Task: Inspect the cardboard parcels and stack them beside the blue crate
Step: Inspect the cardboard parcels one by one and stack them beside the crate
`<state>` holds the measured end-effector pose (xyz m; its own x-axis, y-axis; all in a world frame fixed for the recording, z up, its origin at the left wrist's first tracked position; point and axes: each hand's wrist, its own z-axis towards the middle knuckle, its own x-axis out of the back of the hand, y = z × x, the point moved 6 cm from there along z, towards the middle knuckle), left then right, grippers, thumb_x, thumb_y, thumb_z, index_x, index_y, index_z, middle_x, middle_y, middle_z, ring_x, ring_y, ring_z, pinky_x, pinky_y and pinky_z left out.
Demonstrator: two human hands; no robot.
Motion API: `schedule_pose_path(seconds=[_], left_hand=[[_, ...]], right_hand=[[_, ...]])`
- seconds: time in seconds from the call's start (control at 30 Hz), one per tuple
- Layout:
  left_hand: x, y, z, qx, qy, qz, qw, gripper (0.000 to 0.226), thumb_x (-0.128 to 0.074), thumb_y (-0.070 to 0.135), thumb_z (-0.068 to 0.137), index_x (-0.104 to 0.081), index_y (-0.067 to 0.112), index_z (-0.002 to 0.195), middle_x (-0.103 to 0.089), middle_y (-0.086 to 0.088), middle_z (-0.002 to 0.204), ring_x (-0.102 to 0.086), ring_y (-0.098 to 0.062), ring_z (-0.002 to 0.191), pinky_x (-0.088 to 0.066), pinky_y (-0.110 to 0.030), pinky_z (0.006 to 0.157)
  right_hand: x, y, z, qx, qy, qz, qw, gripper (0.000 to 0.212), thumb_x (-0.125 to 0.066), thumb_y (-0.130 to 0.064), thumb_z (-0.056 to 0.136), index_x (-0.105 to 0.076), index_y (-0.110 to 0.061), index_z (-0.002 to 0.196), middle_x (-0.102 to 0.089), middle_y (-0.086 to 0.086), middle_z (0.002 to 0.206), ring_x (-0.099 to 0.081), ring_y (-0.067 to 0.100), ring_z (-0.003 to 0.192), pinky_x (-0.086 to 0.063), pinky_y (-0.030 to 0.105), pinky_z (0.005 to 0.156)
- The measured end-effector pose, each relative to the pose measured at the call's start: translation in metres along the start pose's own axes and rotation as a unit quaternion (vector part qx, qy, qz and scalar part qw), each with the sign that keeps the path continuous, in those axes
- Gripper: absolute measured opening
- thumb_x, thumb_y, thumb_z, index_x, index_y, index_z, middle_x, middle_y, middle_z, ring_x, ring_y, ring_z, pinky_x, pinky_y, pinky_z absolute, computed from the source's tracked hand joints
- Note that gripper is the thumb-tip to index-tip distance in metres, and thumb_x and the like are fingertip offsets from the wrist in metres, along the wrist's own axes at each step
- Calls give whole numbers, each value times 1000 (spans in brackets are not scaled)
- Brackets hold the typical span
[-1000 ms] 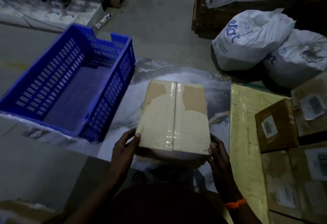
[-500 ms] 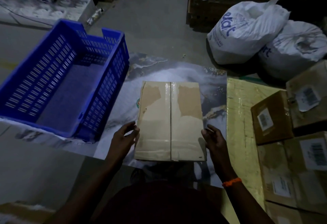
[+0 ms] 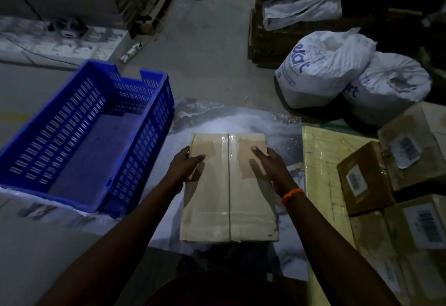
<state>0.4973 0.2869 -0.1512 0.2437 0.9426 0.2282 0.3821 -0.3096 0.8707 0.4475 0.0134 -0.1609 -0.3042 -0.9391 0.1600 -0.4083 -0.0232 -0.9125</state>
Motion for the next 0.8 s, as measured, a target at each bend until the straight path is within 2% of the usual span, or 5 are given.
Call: schedule_pose_path(seconds=[0.13, 0.37, 0.53, 0.7, 0.8], left_hand=[[8, 27, -9, -44, 33, -32, 998, 46, -66, 32, 96, -55, 25, 140, -64, 2, 132, -63, -16, 115, -55, -44, 95], [19, 103, -58, -172, 70, -148, 971, 27, -59, 48, 93, -55, 46, 119, -60, 23, 118, -63, 11, 102, -55, -30, 86], [20, 87, -80, -156, 130, -127, 971, 62, -54, 74, 84, -54, 40, 136, -58, 19, 131, -58, 0, 117, -53, -47, 101], [14, 52, -105, -136, 137, -139, 971, 45, -55, 71, 85, -58, 49, 124, -62, 22, 126, -62, -4, 116, -54, -49, 99], [5, 36, -119, -122, 125, -133, 975, 33, -65, 53, 93, -58, 44, 124, -63, 18, 125, -63, -6, 114, -55, -51, 98]], right_hand=[[7, -23, -12, 59, 23, 7, 998, 52, -72, -54, 90, -64, -27, 133, -73, -8, 121, -69, 12, 112, -59, 37, 92], [27, -90, -58, 183, 88, 62, 977, 49, -69, -46, 94, -55, -29, 138, -66, -6, 133, -63, 10, 122, -54, 41, 103], [32, -89, -104, 225, 90, 70, 968, 43, -56, -41, 97, -52, -33, 139, -65, -16, 132, -61, 4, 124, -52, 21, 96], [39, -57, -133, 220, 110, 51, 968, 50, -55, -43, 98, -52, -20, 142, -65, -10, 135, -59, 2, 125, -49, 16, 97], [40, -43, -147, 203, 111, 21, 973, 32, -54, -13, 106, -50, -20, 137, -60, -13, 129, -57, -18, 114, -47, 7, 90]])
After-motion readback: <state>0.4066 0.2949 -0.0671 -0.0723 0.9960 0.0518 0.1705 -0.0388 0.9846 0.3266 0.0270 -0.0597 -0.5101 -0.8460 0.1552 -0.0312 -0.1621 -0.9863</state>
